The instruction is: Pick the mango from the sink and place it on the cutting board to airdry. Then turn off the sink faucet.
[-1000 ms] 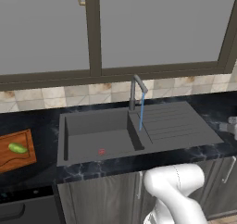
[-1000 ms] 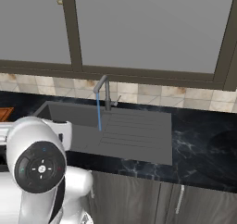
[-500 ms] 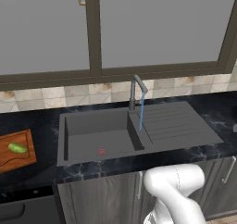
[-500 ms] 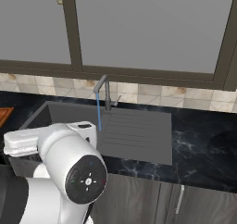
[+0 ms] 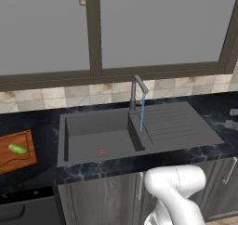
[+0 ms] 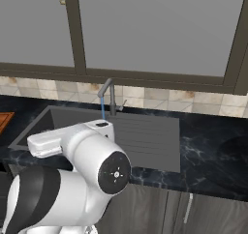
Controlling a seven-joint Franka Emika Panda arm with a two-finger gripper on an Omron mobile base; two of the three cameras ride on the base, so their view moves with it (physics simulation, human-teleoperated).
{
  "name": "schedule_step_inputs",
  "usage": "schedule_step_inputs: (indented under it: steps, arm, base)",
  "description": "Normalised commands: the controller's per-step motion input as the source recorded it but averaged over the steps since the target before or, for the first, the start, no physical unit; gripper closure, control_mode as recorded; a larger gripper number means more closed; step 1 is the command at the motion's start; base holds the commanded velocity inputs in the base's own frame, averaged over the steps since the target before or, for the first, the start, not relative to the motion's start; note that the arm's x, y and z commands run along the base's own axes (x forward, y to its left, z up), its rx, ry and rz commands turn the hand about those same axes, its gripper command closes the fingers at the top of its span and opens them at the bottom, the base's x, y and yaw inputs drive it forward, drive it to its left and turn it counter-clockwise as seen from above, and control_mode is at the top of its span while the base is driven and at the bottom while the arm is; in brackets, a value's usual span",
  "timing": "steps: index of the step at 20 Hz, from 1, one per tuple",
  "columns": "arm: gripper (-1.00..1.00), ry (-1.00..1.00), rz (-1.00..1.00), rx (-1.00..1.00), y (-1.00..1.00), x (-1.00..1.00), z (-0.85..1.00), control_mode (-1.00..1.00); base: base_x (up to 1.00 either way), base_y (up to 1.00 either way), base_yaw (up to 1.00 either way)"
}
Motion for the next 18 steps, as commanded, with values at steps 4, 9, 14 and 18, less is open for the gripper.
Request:
schedule_step_inputs:
  steps: [4,9,14,18]
  arm:
    - [-1.00,-0.12,0.00,0.00,0.00,0.31,-0.38,-1.00]
    - [-1.00,-0.03,0.12,0.00,-0.07,0.29,-0.08,-1.00]
    - [-1.00,0.00,0.19,0.00,-0.14,0.15,0.00,-1.00]
    - [-1.00,0.00,0.21,0.00,-0.18,0.03,0.00,-1.00]
  base:
    - [0.00,0.00,0.00]
    - [0.00,0.00,0.00]
    - [0.00,0.00,0.00]
    - [0.00,0.00,0.00]
